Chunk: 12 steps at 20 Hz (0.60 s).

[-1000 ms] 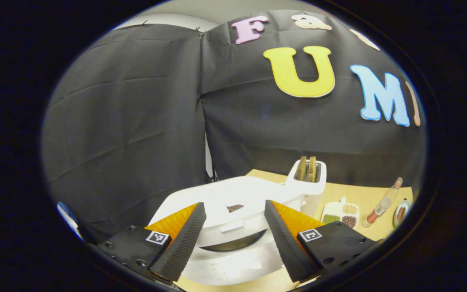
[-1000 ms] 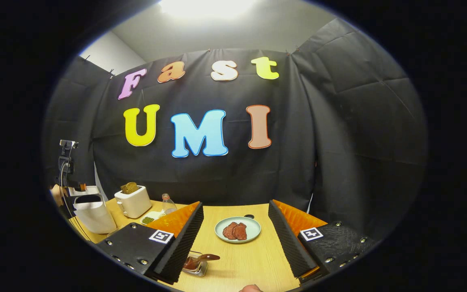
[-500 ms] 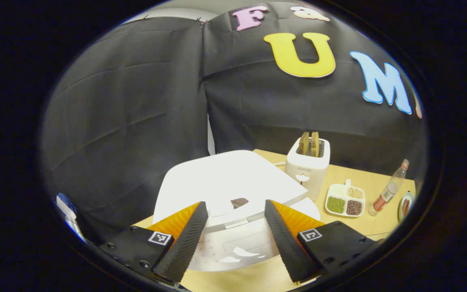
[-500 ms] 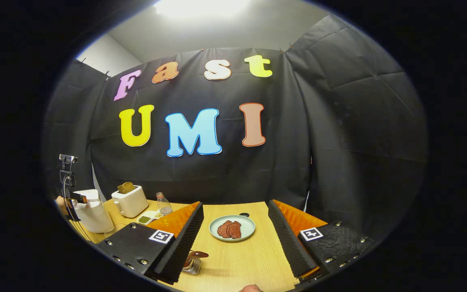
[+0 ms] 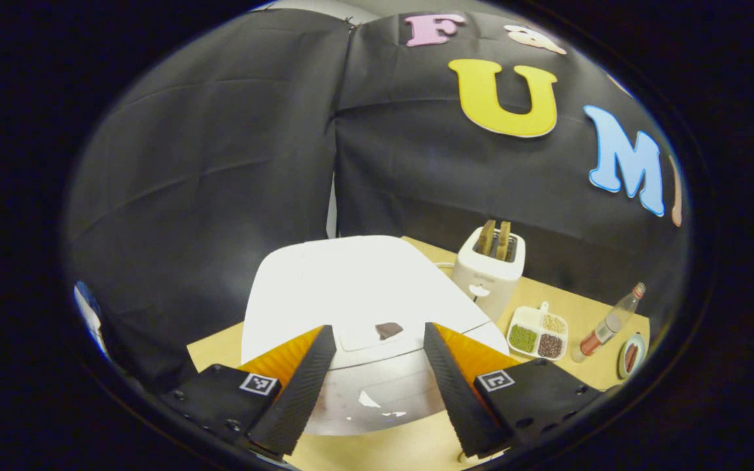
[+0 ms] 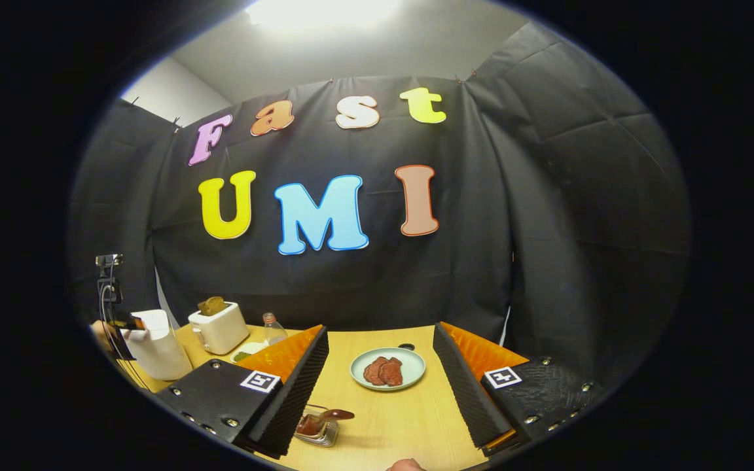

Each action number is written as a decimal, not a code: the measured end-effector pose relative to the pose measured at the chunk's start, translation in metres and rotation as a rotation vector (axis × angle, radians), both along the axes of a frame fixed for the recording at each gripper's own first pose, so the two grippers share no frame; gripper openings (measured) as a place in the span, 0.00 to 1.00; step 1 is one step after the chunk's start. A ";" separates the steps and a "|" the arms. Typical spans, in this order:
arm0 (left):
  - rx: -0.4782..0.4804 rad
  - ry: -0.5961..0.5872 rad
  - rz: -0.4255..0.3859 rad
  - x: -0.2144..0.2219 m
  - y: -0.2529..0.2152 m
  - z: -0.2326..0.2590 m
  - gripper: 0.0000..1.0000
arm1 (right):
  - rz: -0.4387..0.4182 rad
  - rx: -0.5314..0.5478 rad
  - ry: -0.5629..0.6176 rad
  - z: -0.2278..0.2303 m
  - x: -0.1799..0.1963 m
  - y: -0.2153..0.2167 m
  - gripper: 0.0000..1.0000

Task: Close the left gripper, press the button to open the rice cooker; take a wooden spoon from the chopstick holder with the right hand, scoop a spoonful of rice and pour it into the rice cooker, then put the wooden spoon back into the chopstick holder.

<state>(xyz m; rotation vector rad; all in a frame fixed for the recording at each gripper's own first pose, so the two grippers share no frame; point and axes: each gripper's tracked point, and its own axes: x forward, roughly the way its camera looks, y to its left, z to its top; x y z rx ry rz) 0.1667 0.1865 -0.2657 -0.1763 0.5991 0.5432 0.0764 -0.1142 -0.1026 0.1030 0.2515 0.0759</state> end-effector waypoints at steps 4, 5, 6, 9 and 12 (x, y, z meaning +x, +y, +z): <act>0.120 -0.126 -0.093 -0.005 -0.005 0.059 0.96 | 0.008 -0.001 -0.027 0.021 -0.002 0.018 0.98; 0.172 -0.164 -0.129 -0.007 -0.009 0.083 0.95 | 0.009 -0.004 -0.036 0.027 -0.004 0.024 0.98; 0.205 -0.210 -0.167 -0.010 -0.018 0.108 0.95 | 0.011 -0.007 -0.049 0.034 -0.005 0.029 0.98; 0.226 -0.320 -0.252 -0.028 -0.054 0.165 0.95 | -0.002 0.000 -0.089 0.056 -0.009 0.043 0.98; 0.230 -0.406 -0.337 -0.054 -0.097 0.212 0.95 | -0.017 0.043 -0.125 0.076 -0.018 0.055 0.98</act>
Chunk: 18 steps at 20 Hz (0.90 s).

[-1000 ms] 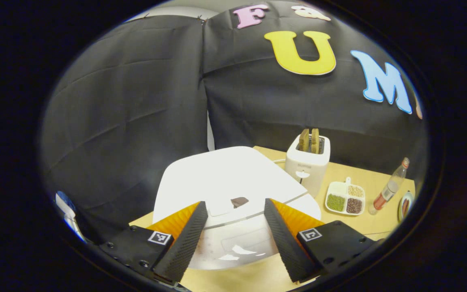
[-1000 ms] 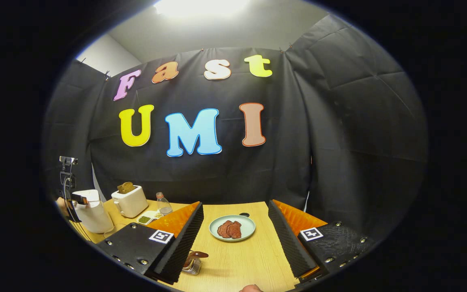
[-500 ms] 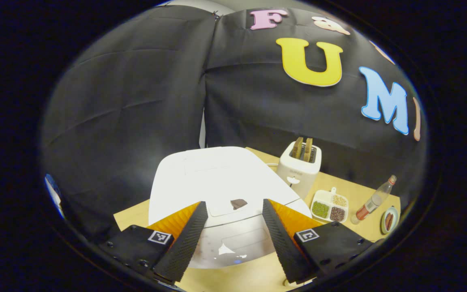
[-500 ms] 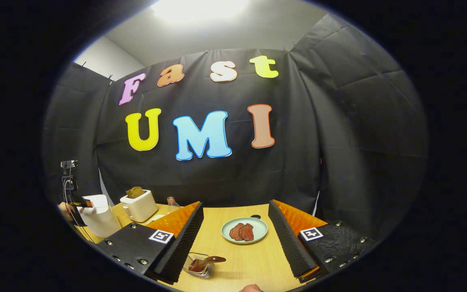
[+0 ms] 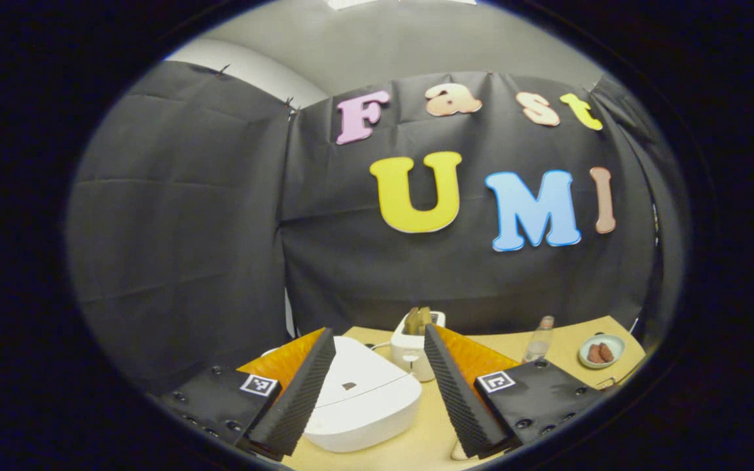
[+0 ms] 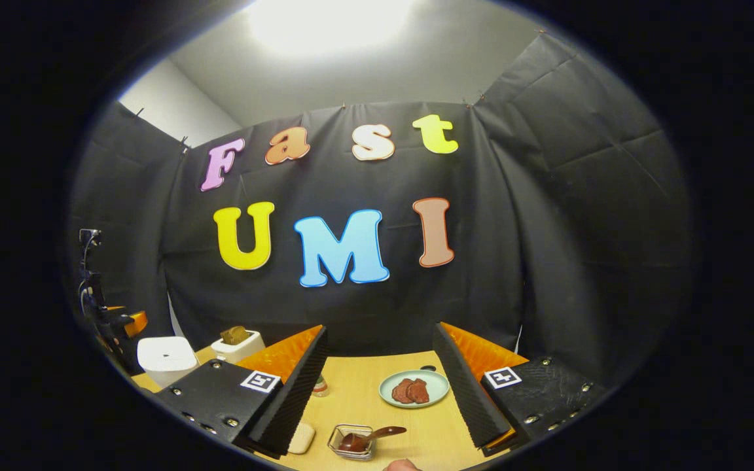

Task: Close the left gripper, press the button to open the rice cooker; take a wooden spoon from the chopstick holder with the right hand, scoop a spoonful of rice and pour it into the rice cooker, then put the wooden spoon back into the chopstick holder.

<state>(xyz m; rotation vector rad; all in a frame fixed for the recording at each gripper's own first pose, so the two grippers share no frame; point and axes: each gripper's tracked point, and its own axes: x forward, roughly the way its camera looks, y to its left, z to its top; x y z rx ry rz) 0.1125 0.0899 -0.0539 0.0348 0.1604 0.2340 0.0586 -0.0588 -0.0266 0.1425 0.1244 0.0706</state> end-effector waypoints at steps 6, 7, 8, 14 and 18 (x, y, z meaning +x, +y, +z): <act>-0.039 -0.089 -0.131 -0.038 -0.058 0.038 0.95 | 0.010 -0.061 -0.062 0.013 -0.012 0.015 0.97; -0.037 -0.099 -0.145 -0.044 -0.063 0.041 0.95 | 0.011 -0.074 -0.066 0.013 -0.013 0.015 0.97; -0.039 -0.095 -0.159 -0.051 -0.068 0.041 0.95 | 0.010 -0.085 -0.067 0.012 -0.016 0.016 0.97; -0.052 -0.128 -0.213 -0.072 -0.091 0.051 0.95 | 0.015 -0.081 -0.074 0.014 -0.026 0.031 0.97; -0.047 -0.138 -0.209 -0.069 -0.085 0.058 0.95 | 0.039 -0.069 -0.068 0.016 -0.026 0.047 0.97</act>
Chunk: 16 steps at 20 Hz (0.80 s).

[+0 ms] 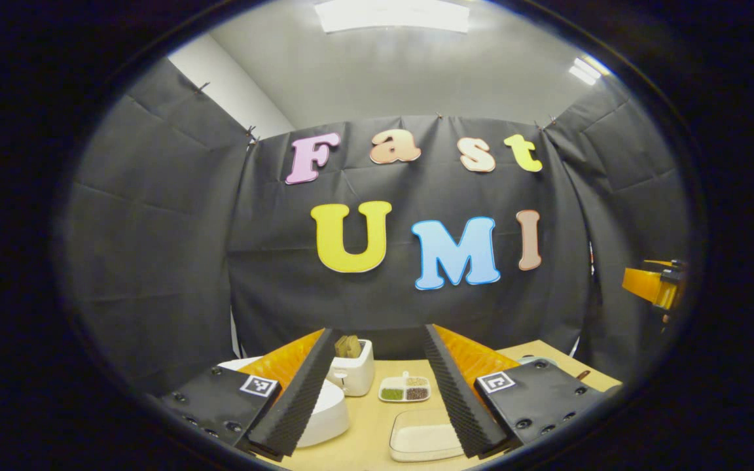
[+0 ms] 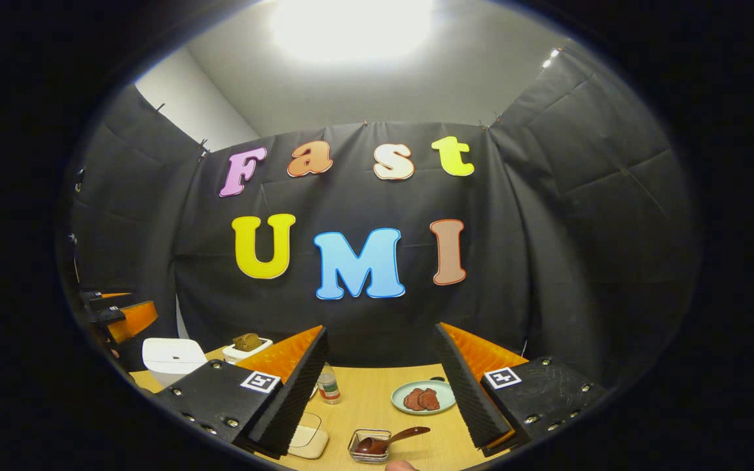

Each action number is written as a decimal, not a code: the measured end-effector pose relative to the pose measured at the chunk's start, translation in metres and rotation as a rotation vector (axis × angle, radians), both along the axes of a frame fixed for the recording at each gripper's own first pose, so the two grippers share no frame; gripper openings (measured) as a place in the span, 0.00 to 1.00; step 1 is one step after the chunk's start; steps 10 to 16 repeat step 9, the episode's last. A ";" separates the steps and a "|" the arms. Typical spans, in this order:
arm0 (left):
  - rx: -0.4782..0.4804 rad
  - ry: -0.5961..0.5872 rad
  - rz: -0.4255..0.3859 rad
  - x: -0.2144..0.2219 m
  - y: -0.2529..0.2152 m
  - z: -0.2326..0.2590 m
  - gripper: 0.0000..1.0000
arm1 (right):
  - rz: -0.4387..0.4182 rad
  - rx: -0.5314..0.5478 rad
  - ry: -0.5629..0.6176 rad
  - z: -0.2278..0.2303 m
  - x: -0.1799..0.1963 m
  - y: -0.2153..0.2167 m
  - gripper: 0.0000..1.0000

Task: Close the left gripper, press the button to open the rice cooker; take a wooden spoon from the chopstick holder with the right hand, scoop a spoonful of rice and pour it into the rice cooker, then put the wooden spoon back into the chopstick holder.

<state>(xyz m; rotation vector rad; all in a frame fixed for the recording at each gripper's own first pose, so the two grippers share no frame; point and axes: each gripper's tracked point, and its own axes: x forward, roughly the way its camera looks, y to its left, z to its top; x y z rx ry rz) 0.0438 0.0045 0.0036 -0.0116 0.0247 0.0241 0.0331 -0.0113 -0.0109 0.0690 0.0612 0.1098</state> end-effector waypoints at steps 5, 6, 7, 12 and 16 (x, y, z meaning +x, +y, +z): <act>-0.023 -0.028 0.006 0.003 0.012 0.013 0.95 | -0.006 -0.027 -0.038 0.014 0.002 0.005 0.97; -0.025 -0.028 0.013 0.004 0.015 0.012 0.95 | -0.009 -0.022 -0.043 0.017 0.004 0.007 0.97; -0.027 -0.027 0.011 0.004 0.016 0.011 0.95 | -0.009 -0.017 -0.045 0.019 0.004 0.009 0.97; -0.022 -0.022 0.014 0.004 0.020 0.010 0.95 | -0.010 -0.010 -0.043 0.018 0.004 0.012 0.97; -0.022 -0.022 0.014 0.004 0.020 0.010 0.95 | -0.010 -0.010 -0.043 0.018 0.004 0.012 0.97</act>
